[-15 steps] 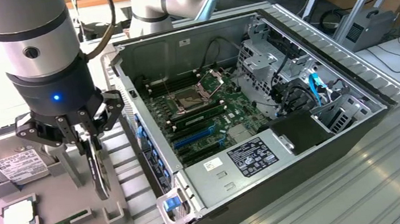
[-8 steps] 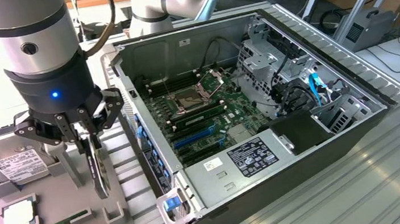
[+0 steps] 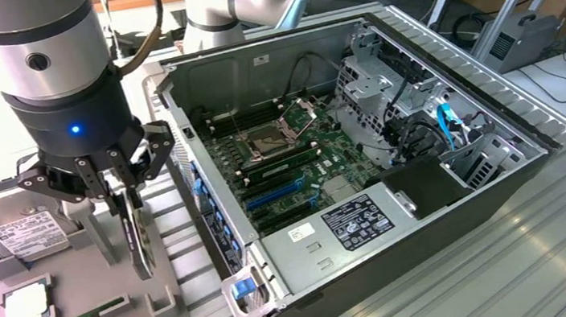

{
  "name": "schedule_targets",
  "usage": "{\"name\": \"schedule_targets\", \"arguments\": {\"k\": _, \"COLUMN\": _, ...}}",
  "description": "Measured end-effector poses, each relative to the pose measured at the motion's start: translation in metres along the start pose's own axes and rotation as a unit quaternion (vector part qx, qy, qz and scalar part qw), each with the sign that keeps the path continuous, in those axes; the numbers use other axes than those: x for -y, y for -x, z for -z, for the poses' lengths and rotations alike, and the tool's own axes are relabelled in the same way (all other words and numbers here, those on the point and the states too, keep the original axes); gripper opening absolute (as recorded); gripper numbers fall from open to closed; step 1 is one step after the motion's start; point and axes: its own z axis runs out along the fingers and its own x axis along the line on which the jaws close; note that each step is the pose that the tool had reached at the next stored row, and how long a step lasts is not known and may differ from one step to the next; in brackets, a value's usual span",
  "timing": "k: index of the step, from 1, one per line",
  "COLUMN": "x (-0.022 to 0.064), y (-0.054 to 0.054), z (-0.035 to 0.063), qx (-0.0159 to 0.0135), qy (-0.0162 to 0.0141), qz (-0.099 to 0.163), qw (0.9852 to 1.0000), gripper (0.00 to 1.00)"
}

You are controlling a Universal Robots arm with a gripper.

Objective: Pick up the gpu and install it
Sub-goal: 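Pick up the gpu and move the gpu toward the slot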

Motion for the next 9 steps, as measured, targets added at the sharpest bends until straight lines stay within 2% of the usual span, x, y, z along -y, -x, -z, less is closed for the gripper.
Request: {"name": "schedule_targets", "arguments": {"k": 9, "x": -0.0001, "y": 0.0002, "z": 0.0047, "qx": 0.0000, "qy": 0.0000, "qz": 0.000, "qw": 1.0000, "gripper": 0.27}}
